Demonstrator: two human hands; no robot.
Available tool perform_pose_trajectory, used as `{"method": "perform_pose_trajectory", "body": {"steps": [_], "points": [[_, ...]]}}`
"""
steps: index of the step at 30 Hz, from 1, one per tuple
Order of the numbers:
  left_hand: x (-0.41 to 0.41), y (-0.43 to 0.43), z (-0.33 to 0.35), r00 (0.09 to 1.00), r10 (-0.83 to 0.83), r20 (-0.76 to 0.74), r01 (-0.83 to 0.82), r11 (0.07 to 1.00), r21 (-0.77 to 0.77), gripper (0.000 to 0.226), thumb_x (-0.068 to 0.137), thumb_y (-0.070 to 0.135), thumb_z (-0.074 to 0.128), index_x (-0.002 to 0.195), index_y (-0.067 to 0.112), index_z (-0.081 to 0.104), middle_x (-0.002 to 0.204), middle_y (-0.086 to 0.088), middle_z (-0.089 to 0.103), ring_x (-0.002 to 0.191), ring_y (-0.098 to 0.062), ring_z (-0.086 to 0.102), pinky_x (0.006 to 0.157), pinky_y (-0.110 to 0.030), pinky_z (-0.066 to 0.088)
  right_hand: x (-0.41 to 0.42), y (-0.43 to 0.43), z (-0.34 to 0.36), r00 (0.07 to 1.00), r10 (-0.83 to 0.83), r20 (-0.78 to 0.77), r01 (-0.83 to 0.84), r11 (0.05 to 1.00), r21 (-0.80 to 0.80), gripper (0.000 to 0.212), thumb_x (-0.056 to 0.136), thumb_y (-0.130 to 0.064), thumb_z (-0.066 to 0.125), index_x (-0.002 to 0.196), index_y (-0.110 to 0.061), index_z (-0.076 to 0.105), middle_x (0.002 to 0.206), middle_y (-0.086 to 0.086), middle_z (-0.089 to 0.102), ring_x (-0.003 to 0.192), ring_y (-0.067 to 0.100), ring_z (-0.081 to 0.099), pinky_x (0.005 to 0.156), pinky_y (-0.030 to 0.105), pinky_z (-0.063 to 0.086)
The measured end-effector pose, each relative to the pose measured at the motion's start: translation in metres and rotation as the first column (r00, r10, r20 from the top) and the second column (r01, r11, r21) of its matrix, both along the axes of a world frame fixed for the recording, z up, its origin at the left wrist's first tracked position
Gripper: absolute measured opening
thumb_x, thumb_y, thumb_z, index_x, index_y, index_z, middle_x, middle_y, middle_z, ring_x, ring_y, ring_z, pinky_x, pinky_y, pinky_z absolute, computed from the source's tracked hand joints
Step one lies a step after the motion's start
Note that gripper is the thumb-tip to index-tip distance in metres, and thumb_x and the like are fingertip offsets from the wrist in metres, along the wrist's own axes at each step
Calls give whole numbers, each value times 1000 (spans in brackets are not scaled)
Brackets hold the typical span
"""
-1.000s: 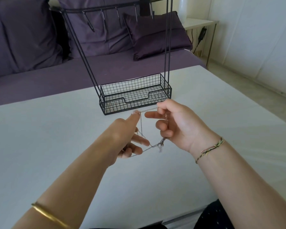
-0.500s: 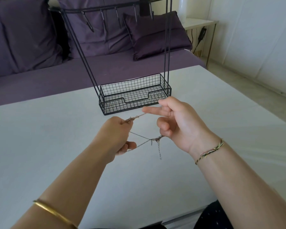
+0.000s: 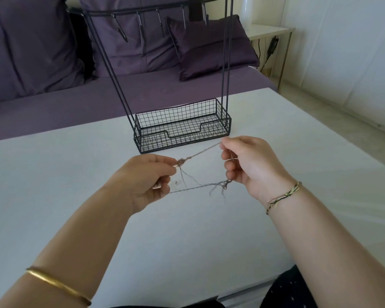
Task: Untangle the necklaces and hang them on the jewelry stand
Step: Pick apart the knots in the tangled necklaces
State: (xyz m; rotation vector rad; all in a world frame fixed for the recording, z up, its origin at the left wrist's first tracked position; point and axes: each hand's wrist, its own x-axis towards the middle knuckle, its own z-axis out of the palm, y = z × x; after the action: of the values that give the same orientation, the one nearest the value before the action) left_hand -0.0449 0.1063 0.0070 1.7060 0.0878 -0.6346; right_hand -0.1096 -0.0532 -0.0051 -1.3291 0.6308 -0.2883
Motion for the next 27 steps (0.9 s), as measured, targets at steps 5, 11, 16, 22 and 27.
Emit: {"method": "perform_pose_trajectory", "body": {"steps": [5, 11, 16, 22, 27], "points": [[0, 3, -3, 983, 25, 180, -44, 994, 104, 16, 91, -8, 50, 96, 2, 62, 86, -12, 58, 59, -13, 58, 41, -17, 47, 3, -2, 0, 999, -49, -10, 50, 978, 203, 20, 91, -10, 55, 71, -10, 53, 53, 1, 41, 42, 12, 35, 41, 22, 48], [3, 0, -7, 930, 107, 352, -160, 979, 125, 17, 96, -1, 41, 97, 6, 57, 96, -7, 55, 53, -12, 64, 37, -18, 44, 3, -2, -3, 999, -41, -5, 41, 997, 70, 17, 91, -1, 54, 75, -7, 52, 64, 5, 41, 47, 15, 48, 51, 34, 57], [5, -3, -9, 905, 164, 392, -233, 963, 134, 15, 99, 10, 37, 96, 18, 49, 89, 1, 50, 58, -14, 62, 36, -19, 40, 4, -1, -9, 995, 57, -85, -74, 976, -206, 10, 85, 0, 59, 83, -10, 59, 68, 0, 46, 44, 12, 44, 50, 28, 49], [7, -2, -10, 906, 212, 366, -272, 955, 118, 13, 98, 11, 39, 103, 19, 47, 91, -3, 53, 51, -12, 54, 32, -16, 34, 2, -2, -12, 989, 122, -80, -144, 897, -417, 15, 82, -4, 66, 75, -16, 66, 62, -6, 50, 51, 8, 43, 45, 17, 39], [8, -4, -11, 902, 205, 379, -272, 953, 134, 11, 96, 10, 43, 101, 17, 51, 88, -5, 51, 53, -14, 45, 35, -18, 36, 2, -2, -13, 975, 192, -109, -220, 804, -552, 11, 81, -10, 70, 71, -15, 68, 62, -8, 58, 52, 7, 49, 41, 9, 36]]}}
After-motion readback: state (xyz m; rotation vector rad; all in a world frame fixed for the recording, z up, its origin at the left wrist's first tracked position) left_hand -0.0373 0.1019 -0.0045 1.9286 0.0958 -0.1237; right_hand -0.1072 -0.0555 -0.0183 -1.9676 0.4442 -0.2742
